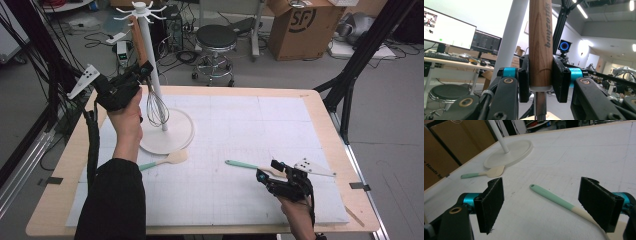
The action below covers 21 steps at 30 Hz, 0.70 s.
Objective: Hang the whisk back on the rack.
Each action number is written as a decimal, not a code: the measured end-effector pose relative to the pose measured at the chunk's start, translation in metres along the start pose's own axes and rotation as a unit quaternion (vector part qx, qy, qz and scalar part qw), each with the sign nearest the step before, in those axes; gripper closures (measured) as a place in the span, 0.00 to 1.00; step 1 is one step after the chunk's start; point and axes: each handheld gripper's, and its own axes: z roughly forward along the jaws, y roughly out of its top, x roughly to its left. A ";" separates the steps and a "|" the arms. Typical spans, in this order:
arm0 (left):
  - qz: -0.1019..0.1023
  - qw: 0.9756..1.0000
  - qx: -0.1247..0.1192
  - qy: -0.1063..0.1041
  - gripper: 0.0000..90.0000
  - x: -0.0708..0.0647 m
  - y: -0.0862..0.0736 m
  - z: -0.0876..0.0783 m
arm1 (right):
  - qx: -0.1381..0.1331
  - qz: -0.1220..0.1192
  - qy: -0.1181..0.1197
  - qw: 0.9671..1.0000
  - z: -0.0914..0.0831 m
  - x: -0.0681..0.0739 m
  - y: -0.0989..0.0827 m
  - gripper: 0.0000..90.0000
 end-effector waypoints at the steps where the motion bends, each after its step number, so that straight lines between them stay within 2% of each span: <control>1: 0.000 1.000 -0.001 0.000 0.79 0.000 0.000 0.000 | 0.000 0.000 0.000 1.000 0.000 0.000 0.000 0.22; 7: -0.012 1.000 0.000 0.002 0.76 0.004 -0.001 0.001 | -0.001 0.001 0.001 1.000 0.000 0.000 0.001 0.22; 10: -0.019 1.000 0.006 0.009 0.60 0.007 -0.001 0.000 | 0.000 0.001 0.000 1.000 0.000 -0.001 0.000 0.22; 12: -0.019 1.000 0.008 0.008 0.58 0.008 -0.001 0.000 | 0.000 0.001 -0.001 1.000 0.000 -0.001 0.000 0.22; 19: -0.015 1.000 -0.015 0.000 0.50 0.008 0.000 -0.003 | 0.002 0.004 -0.005 1.000 0.000 -0.003 0.000 0.22; 21: -0.012 1.000 -0.024 -0.010 0.48 0.008 0.001 -0.005 | 0.001 0.005 -0.008 1.000 -0.001 -0.004 0.000 0.22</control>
